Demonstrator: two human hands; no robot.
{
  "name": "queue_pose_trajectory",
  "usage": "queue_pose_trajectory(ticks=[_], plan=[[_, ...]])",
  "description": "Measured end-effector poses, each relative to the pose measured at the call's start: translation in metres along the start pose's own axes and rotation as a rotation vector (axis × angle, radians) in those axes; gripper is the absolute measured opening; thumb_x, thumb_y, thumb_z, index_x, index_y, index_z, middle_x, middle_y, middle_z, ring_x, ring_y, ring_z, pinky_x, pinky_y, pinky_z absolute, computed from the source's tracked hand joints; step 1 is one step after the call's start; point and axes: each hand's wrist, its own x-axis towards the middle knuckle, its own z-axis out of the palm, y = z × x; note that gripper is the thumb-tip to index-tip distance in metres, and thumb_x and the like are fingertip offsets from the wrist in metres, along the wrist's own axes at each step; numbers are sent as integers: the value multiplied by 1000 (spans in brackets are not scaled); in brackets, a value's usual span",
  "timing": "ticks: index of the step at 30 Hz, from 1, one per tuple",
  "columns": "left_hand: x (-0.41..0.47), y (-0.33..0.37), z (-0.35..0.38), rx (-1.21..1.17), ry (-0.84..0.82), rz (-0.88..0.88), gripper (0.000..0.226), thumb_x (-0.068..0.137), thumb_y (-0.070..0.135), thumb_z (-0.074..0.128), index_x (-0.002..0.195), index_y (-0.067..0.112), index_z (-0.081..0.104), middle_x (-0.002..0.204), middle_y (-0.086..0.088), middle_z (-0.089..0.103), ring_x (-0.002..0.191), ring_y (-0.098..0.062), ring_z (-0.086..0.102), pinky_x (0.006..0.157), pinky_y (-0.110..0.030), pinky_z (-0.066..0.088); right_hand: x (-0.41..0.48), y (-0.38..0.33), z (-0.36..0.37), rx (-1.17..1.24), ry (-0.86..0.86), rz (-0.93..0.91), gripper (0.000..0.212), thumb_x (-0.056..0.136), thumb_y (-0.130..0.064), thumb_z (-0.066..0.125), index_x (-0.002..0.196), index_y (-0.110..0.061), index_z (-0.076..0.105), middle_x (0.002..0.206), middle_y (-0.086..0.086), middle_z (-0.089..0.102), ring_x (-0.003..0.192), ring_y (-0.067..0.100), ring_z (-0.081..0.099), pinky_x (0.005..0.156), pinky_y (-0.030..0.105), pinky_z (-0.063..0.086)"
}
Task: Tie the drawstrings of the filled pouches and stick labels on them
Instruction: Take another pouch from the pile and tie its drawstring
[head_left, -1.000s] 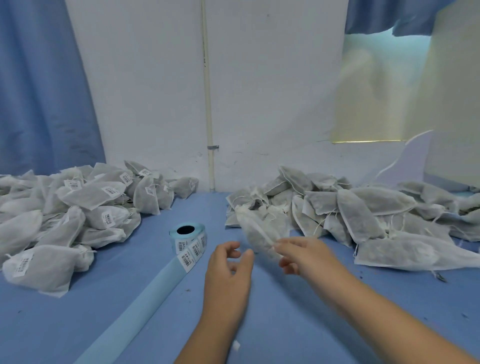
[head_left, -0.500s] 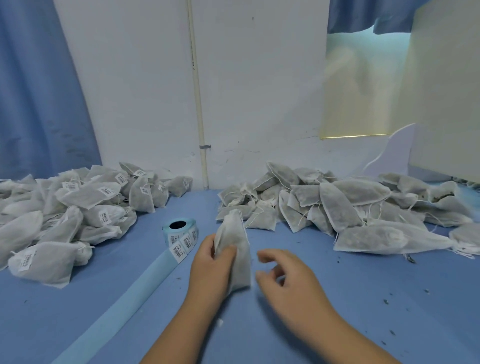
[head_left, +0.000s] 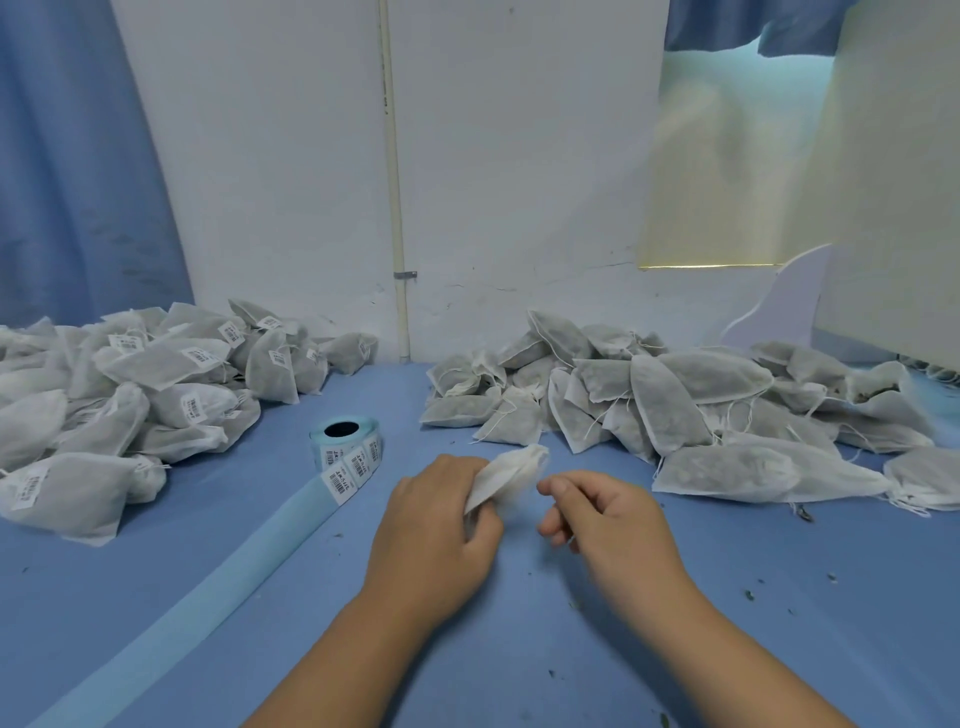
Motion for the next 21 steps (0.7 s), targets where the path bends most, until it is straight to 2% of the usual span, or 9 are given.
queue_pose_trajectory(ticks=[2, 6, 8, 10, 11, 14, 16, 18, 21], plan=[[2, -4, -2, 97, 24, -49, 31, 79, 23, 47, 105, 19, 64, 92, 9, 58, 83, -15, 51, 72, -29, 30, 0, 0, -1, 20, -11, 16, 26, 96, -16, 52, 78, -22, 69, 54, -3, 64, 49, 6, 53, 55, 18, 42], [3, -9, -2, 258, -98, -112, 37, 87, 19, 49, 123, 28, 52, 106, 11, 52, 101, -16, 50, 81, -28, 26, -3, -3, -1, 51, -47, 33, 29, 97, -19, 48, 78, -21, 69, 44, -5, 49, 40, 8, 41, 43, 16, 36], [3, -10, 0, 274, -150, -61, 48, 88, 20, 47, 135, 29, 45, 122, 11, 51, 116, -14, 47, 94, -26, 25, -4, -4, 0, 44, -44, 20, 29, 97, -21, 48, 76, -22, 69, 44, -7, 43, 40, 7, 36, 43, 18, 32], [2, -6, 3, 263, -213, 56, 58, 87, 21, 45, 144, 26, 39, 136, 8, 47, 129, -13, 38, 108, -24, 14, -4, -4, 0, 35, -35, 3, 29, 97, -21, 49, 75, -22, 69, 45, -10, 40, 41, 6, 34, 47, 21, 30], [0, -3, 4, 244, -254, 113, 60, 85, 22, 43, 145, 25, 38, 138, 6, 47, 130, -14, 36, 110, -22, 10, -3, -4, 0, 31, -32, -3, 30, 97, -21, 49, 74, -22, 69, 44, -12, 39, 41, 5, 33, 49, 23, 29], [-5, 5, 12, 222, -391, 180, 56, 89, 24, 42, 145, 28, 38, 130, 7, 51, 123, -13, 40, 112, -24, 10, -3, -5, -2, 51, -18, 5, 30, 96, -20, 50, 72, -20, 68, 43, -14, 38, 41, 5, 32, 52, 25, 28], [-6, 2, 18, 269, -415, 184, 46, 93, 25, 42, 138, 29, 43, 124, 8, 54, 118, -14, 44, 110, -25, 15, -2, -4, -5, 78, 8, 32, 29, 95, -21, 51, 72, -20, 69, 46, -10, 37, 42, 8, 31, 52, 26, 29], [-4, -2, 19, 271, -362, 174, 38, 96, 22, 42, 132, 27, 50, 119, 6, 56, 112, -16, 49, 99, -23, 24, 0, -3, -8, 99, 45, 63, 27, 92, -20, 53, 71, -21, 70, 48, -8, 39, 44, 10, 32, 52, 26, 29], [-1, -5, 17, 42, -234, 61, 31, 96, 17, 48, 124, 22, 59, 117, 8, 61, 111, -11, 52, 90, -12, 27, 3, -1, -9, 75, 80, 80, 19, 90, -18, 57, 77, -23, 70, 52, -12, 49, 45, 8, 39, 56, 26, 34]])
